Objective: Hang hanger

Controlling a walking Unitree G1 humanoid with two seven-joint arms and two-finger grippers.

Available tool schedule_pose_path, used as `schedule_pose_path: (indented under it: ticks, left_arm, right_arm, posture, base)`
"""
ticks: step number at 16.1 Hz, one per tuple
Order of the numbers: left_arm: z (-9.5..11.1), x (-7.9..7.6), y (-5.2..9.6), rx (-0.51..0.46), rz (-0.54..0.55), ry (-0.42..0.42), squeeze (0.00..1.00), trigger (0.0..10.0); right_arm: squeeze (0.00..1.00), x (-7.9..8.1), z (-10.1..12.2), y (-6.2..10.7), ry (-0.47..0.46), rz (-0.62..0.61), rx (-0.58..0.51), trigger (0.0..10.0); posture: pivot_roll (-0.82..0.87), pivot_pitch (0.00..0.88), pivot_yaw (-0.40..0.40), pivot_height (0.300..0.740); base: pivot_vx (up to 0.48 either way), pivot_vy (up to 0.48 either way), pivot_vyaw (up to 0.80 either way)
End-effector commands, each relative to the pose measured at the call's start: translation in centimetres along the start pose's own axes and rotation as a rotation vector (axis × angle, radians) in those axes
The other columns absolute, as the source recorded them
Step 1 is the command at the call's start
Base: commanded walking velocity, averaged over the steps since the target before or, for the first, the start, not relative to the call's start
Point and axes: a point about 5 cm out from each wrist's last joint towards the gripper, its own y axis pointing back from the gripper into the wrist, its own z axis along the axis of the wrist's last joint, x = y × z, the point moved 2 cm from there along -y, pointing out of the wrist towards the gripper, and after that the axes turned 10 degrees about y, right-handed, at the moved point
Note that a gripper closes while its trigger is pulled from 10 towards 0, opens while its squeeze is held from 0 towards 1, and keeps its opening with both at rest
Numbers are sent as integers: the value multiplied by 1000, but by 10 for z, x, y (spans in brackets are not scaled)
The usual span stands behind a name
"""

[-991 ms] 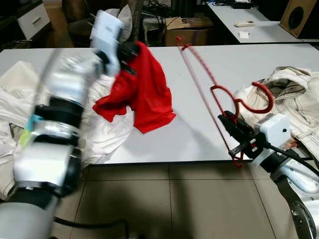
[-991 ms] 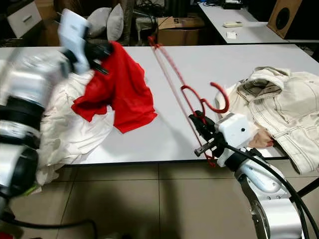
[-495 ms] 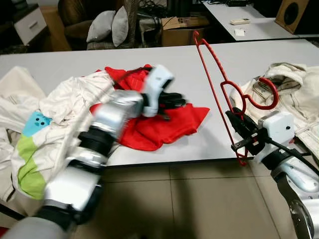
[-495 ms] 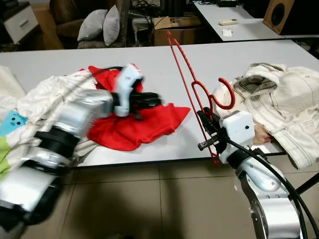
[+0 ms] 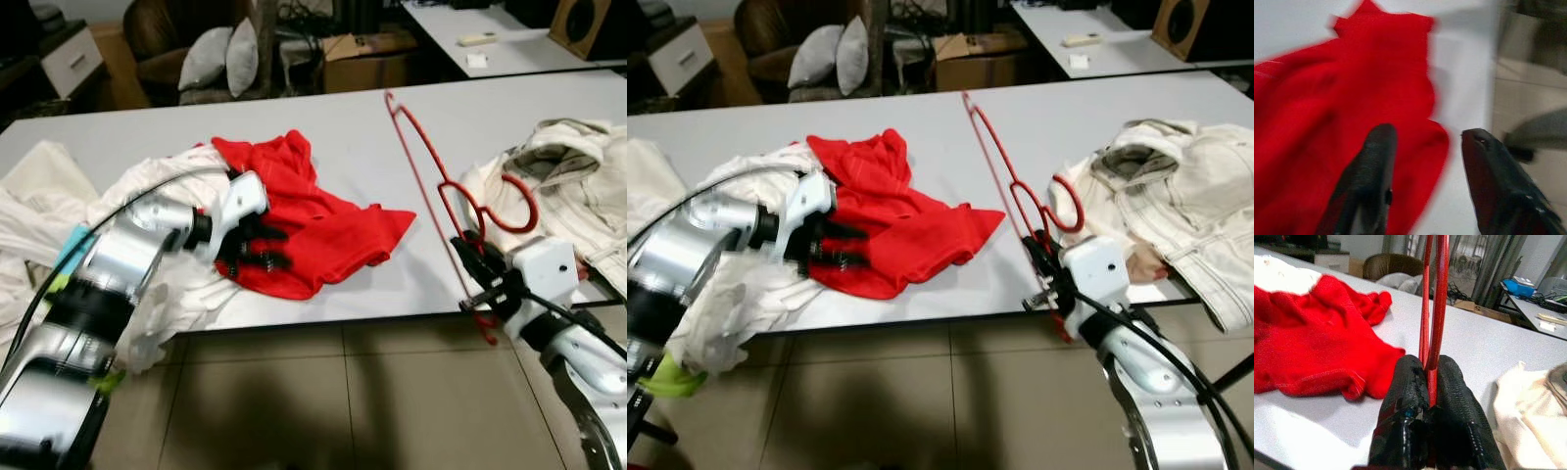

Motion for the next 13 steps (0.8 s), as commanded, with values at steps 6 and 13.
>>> schedule_pose_path:
  ticks: [6, 13]
  left_arm:
    - [-49, 0, -39, 113, 170, -25, 0, 10000]
    - [-61, 9, -50, 78, 298, 2, 0, 0]
  right_arm:
    - [0, 6, -4, -1, 8, 1, 32, 10000]
    - [0, 7, -5, 1, 6, -14, 41, 10000]
  posture:
    - [-107, 0, 154, 740]
    - [-112, 0, 161, 740]
  base:
    - [0, 0, 0]
    - [0, 0, 0]
